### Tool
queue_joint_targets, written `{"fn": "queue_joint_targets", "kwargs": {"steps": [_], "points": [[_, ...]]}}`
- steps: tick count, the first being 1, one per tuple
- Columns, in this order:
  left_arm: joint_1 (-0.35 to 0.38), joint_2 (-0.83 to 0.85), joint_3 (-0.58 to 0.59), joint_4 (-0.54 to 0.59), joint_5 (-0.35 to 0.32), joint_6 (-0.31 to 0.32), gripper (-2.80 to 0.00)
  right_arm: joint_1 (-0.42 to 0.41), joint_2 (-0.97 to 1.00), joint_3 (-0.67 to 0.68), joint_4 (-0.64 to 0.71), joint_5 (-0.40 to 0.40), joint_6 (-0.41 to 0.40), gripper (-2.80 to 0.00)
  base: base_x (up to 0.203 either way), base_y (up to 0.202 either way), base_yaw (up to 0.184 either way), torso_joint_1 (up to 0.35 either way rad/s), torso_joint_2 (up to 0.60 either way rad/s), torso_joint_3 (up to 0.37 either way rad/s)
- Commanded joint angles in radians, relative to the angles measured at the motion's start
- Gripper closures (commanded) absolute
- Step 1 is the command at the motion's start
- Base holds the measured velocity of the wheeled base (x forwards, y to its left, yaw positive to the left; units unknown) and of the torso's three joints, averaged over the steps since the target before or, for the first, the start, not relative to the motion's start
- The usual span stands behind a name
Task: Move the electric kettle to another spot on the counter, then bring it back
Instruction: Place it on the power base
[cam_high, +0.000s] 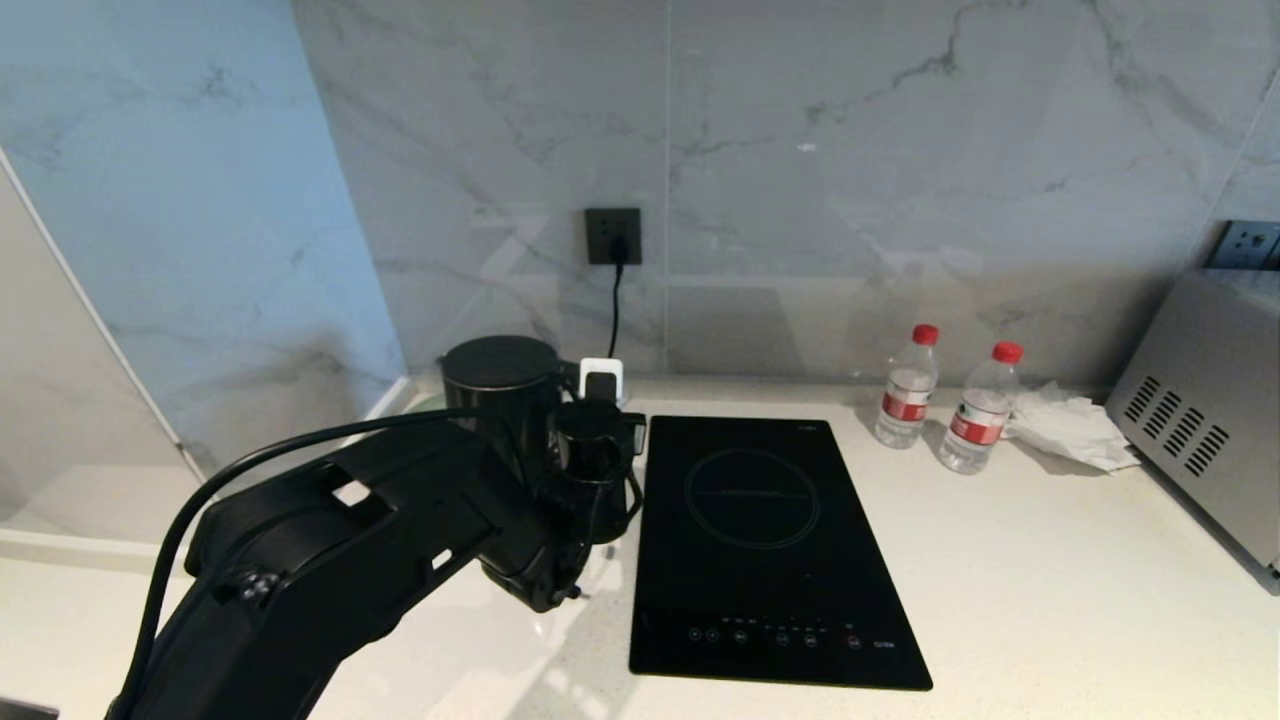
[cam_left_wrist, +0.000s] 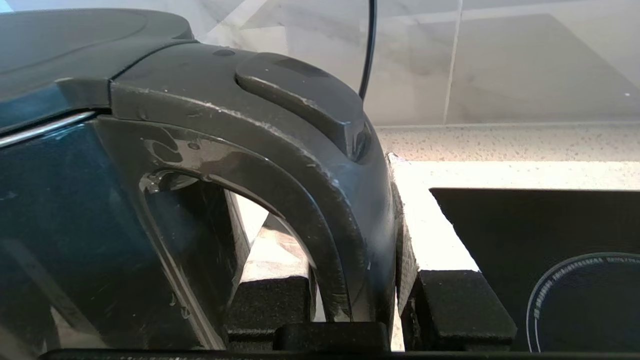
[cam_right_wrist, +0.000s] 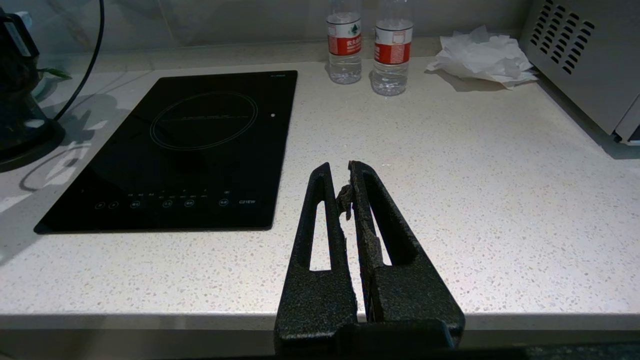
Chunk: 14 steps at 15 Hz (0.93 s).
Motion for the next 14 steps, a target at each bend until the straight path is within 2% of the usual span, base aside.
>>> {"fn": "queue_joint_targets", "kwargs": {"steps": [1,4,6,9,14], "points": [[0.000,0.005,-0.025,0.007,0.006,0.001,0.00,0.000,0.002,0.000,0.000,0.000,0.000,0.00,0.000,0.000,0.000,0.000,0.00,0.000],[-0.003,-0.017,-0.011,0.021,0.013,-0.001,0.00,0.000,0.002,0.000,0.000,0.000,0.000,0.00,0.000,0.000,0.000,0.000,0.00,0.000],[-0.008,-0.019,-0.002,0.020,0.042,-0.018,0.00,0.000,0.002,0.000,0.000,0.000,0.000,0.00,0.000,0.000,0.000,0.000,0.00,0.000],[-0.014,-0.036,0.030,0.021,0.043,-0.046,0.00,0.000,0.002,0.000,0.000,0.000,0.000,0.00,0.000,0.000,0.000,0.000,0.00,0.000],[-0.050,-0.046,0.006,0.048,0.043,-0.051,0.00,0.000,0.002,-0.001,0.000,0.000,0.000,0.00,0.000,0.000,0.000,0.000,0.00,0.000]]}}
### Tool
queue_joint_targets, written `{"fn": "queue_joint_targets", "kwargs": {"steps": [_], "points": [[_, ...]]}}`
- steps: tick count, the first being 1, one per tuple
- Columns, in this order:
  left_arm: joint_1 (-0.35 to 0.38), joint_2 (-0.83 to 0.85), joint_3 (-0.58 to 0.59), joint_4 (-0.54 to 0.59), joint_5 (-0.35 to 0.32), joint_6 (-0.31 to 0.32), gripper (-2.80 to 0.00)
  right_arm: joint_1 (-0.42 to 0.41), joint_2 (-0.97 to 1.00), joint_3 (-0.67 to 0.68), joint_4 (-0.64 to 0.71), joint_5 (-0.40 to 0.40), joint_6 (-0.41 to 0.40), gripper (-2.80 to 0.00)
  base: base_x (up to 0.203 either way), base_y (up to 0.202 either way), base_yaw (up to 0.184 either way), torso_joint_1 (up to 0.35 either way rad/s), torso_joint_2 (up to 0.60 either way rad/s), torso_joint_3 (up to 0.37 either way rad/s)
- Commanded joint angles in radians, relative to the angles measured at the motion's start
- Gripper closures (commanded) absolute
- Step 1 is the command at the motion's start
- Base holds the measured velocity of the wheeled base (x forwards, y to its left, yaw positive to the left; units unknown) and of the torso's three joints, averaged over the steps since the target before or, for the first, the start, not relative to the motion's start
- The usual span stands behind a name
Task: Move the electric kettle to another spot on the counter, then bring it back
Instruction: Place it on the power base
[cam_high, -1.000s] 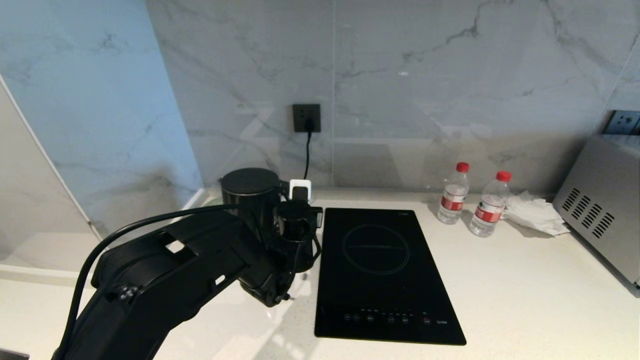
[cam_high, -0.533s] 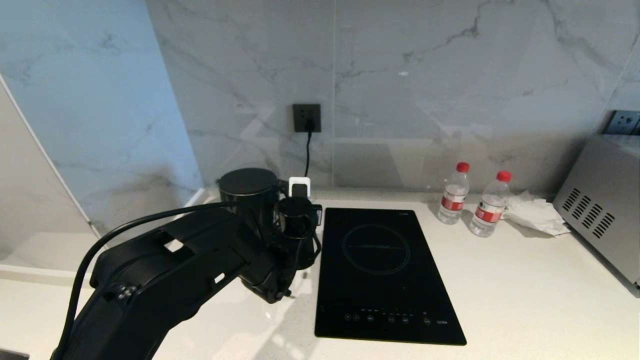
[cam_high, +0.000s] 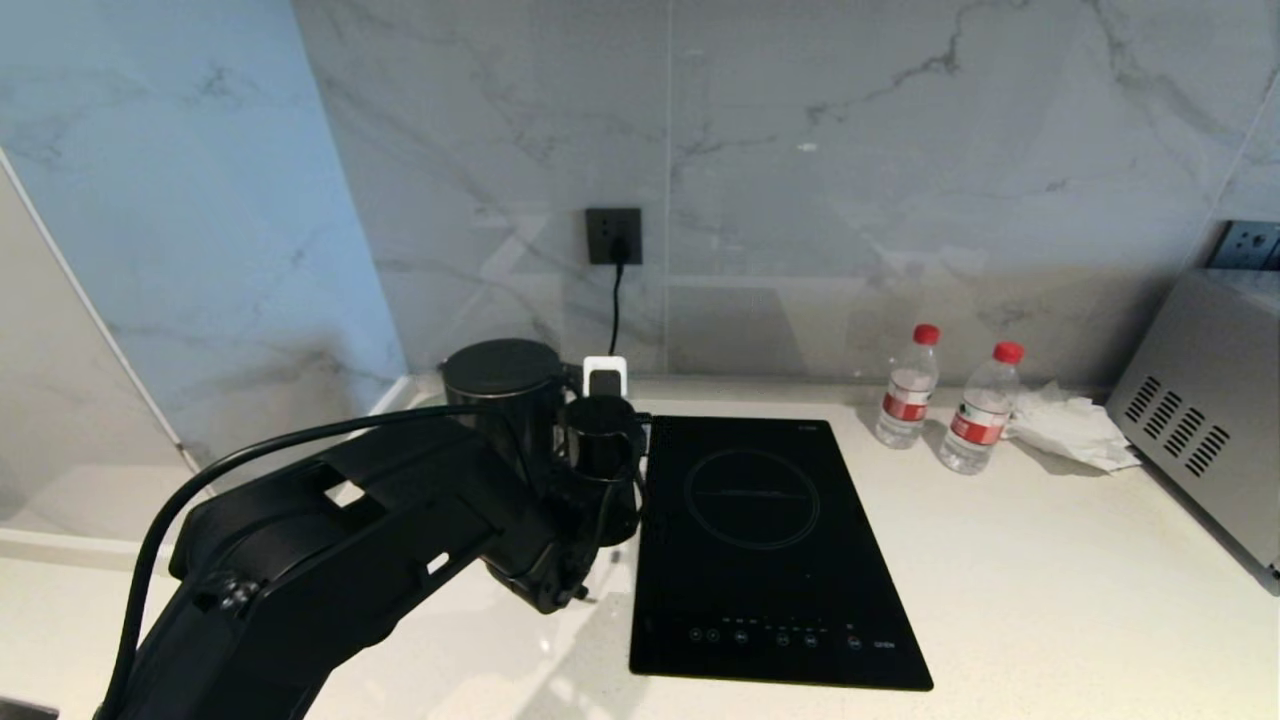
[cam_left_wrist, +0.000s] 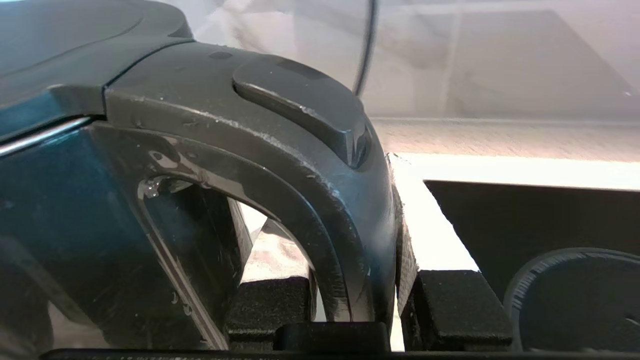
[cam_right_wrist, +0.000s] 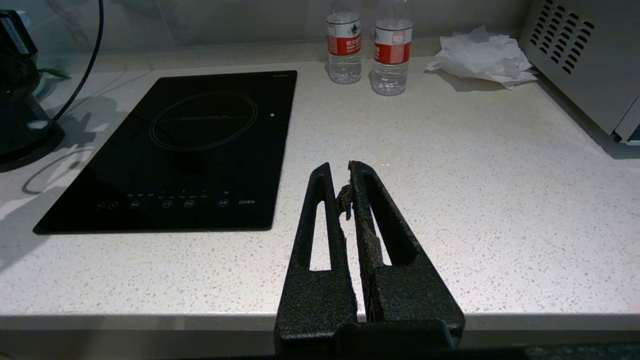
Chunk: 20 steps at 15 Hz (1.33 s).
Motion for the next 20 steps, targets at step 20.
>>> {"fn": "queue_joint_targets", "kwargs": {"steps": [20], "points": [[0.027,0.030,0.031,-0.009,0.001,-0.004,0.00,0.000,0.002,0.000,-0.001,0.000,0.000,0.00,0.000,0.000,0.000,0.000,0.00,0.000]]}}
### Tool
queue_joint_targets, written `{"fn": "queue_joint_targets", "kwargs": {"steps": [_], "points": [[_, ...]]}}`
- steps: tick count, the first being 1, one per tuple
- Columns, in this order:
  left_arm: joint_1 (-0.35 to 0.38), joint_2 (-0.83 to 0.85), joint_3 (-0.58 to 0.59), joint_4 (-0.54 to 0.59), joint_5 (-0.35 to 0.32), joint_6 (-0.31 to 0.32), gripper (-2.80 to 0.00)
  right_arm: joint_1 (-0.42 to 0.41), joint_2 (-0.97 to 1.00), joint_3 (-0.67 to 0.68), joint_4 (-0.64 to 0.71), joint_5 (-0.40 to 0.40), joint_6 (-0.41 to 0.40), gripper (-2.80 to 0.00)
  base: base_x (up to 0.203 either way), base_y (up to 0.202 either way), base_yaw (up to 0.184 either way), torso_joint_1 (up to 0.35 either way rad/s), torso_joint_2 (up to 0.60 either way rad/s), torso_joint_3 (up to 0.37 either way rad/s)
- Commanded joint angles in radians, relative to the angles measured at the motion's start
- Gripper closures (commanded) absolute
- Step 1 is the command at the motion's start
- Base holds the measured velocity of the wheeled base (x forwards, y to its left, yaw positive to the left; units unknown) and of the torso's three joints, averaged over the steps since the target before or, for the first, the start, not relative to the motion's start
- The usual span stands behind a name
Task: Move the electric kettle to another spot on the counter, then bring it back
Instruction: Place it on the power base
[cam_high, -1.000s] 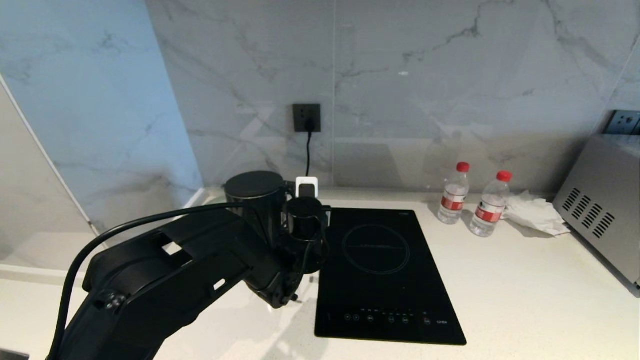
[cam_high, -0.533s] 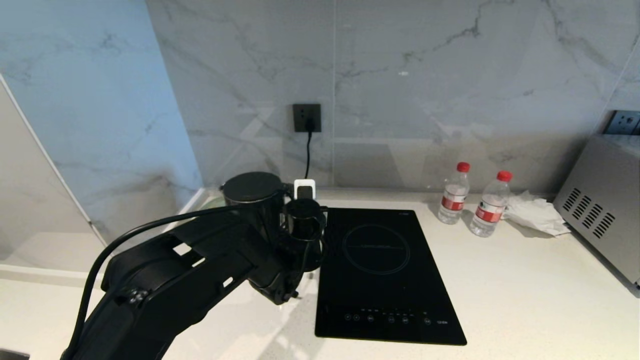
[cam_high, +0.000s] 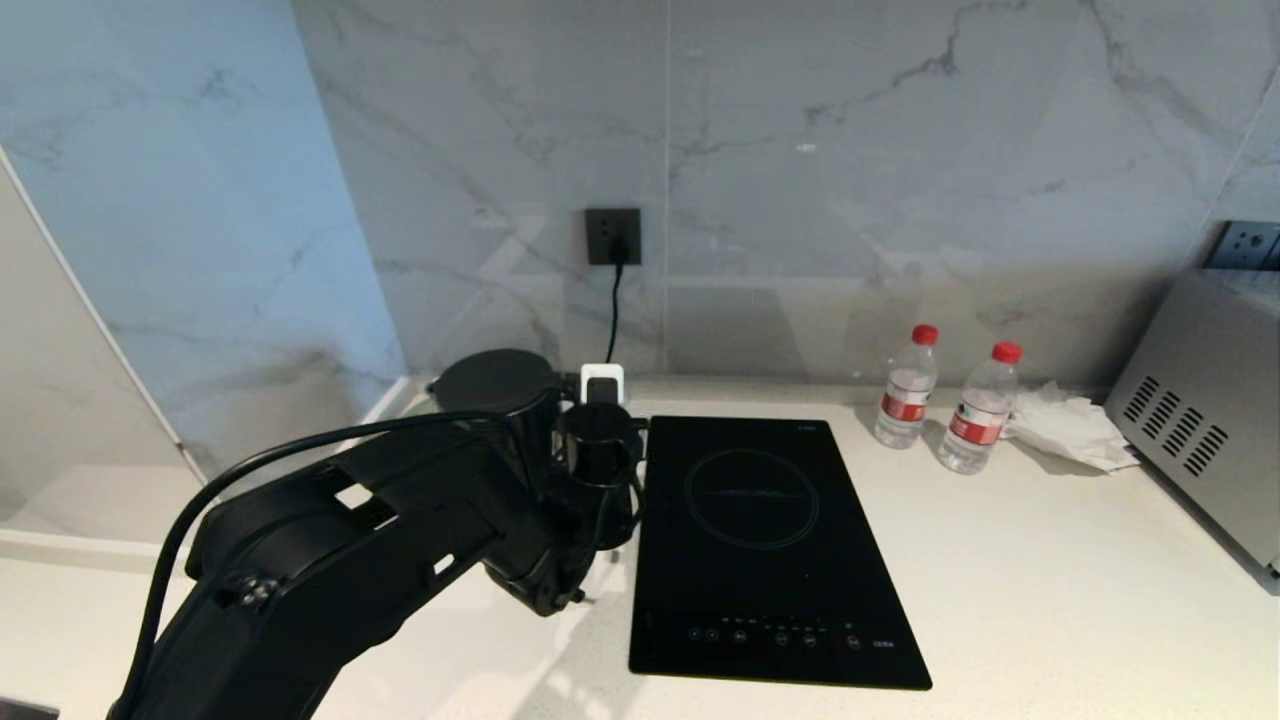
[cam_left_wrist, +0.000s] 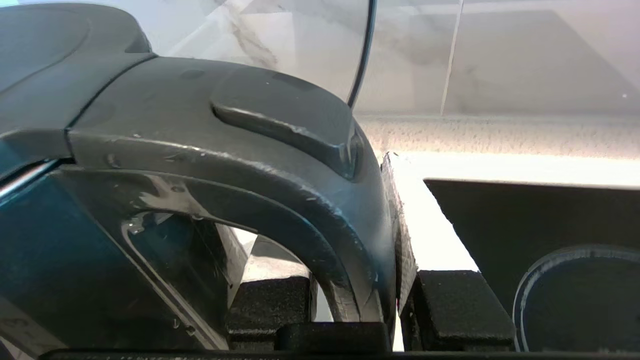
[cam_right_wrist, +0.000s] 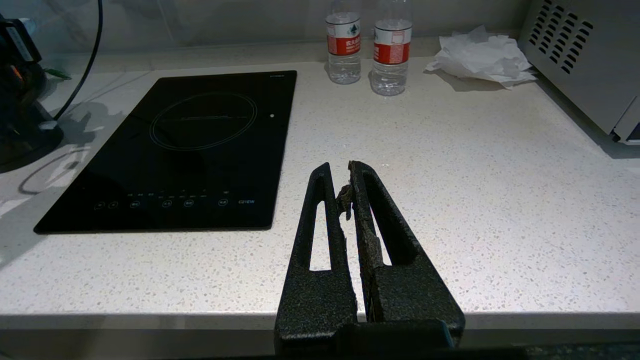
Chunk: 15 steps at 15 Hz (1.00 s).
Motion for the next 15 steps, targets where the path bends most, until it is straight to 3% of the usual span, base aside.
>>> {"fn": "queue_joint_targets", "kwargs": {"steps": [1,10,11,15], "points": [[-0.002,-0.008,0.021,-0.005,0.007,-0.001,0.00,0.000,0.002,0.000,-0.001,0.000,0.001,0.00,0.000,0.000,0.000,0.000,0.00,0.000],[-0.004,-0.016,0.039,0.000,-0.001,-0.010,0.00,0.000,0.002,0.000,-0.001,0.000,0.001,0.00,0.000,0.000,0.000,0.000,0.00,0.000],[-0.004,-0.020,0.058,0.019,-0.004,-0.008,-2.80,0.000,0.002,0.000,-0.001,0.000,0.001,0.00,0.000,0.000,0.000,0.000,0.00,0.000],[-0.010,-0.026,0.047,0.025,-0.007,-0.010,-2.80,0.000,0.002,0.000,-0.001,0.000,0.001,0.00,0.000,0.000,0.000,0.000,0.00,0.000]]}}
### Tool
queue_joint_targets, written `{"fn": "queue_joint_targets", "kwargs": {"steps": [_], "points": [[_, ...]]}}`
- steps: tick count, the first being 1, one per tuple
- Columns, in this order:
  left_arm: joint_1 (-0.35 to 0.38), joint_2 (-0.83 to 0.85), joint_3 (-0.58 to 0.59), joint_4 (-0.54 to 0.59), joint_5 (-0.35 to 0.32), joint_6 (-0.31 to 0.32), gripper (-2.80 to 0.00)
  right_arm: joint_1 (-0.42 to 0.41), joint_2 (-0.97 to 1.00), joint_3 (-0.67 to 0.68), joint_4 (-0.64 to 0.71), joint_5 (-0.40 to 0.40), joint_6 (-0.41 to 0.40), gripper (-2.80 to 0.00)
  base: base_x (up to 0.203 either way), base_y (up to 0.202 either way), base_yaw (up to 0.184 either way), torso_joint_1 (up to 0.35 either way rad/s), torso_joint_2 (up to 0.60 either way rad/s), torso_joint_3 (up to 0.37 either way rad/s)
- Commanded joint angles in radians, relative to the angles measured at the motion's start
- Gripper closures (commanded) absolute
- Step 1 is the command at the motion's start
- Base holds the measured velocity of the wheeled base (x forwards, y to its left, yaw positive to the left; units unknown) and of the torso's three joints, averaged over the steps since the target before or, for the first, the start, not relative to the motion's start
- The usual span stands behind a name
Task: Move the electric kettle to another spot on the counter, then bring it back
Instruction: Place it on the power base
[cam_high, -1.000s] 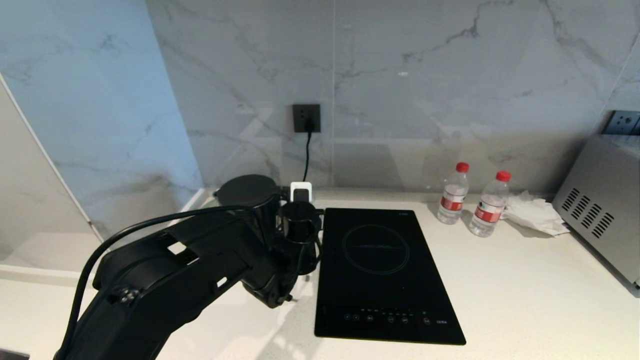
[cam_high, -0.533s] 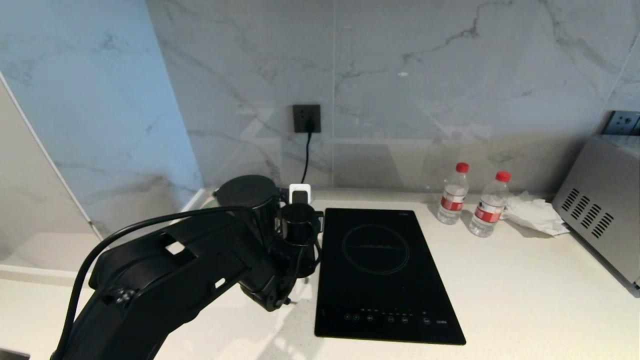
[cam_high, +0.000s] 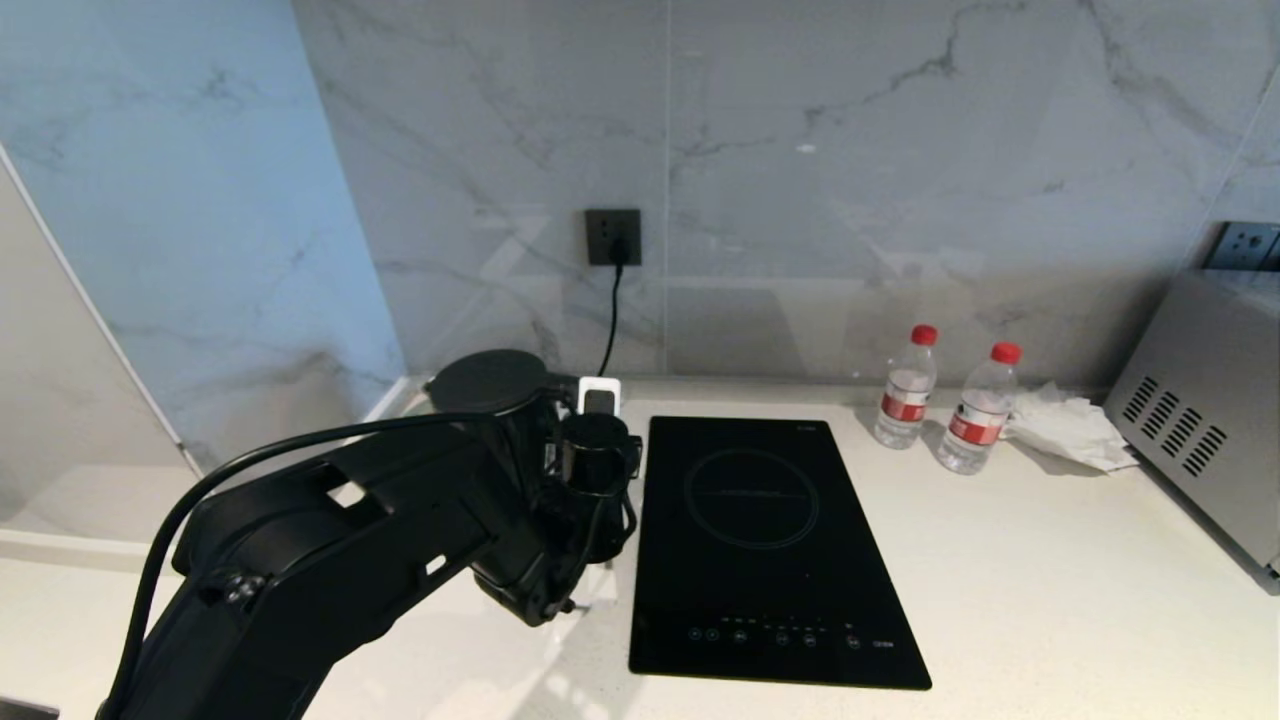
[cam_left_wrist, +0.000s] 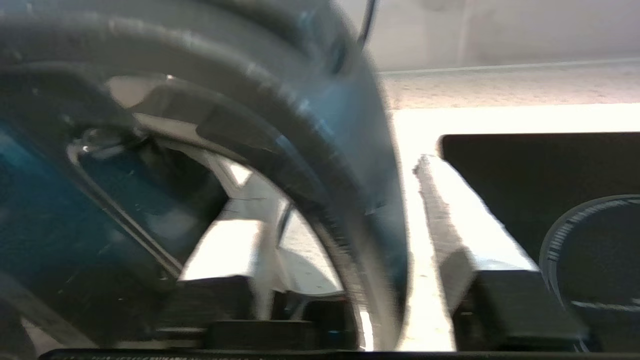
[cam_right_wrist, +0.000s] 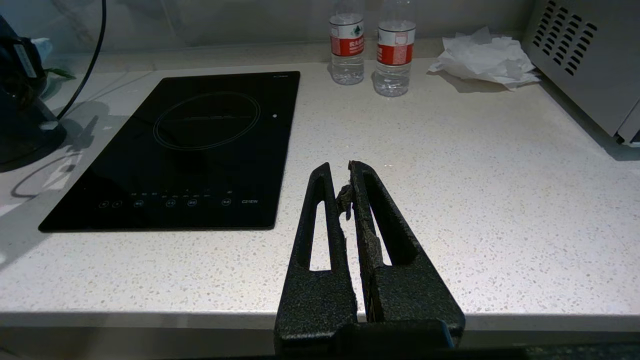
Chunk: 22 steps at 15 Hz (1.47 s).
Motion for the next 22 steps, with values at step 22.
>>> {"fn": "queue_joint_targets", "kwargs": {"steps": [22], "points": [[-0.048,-0.110,0.291,-0.105,-0.088,-0.070,-2.80,0.000,0.002,0.000,0.000,-0.001,0.000,0.00,0.000,0.000,0.000,0.000,0.00,0.000]]}}
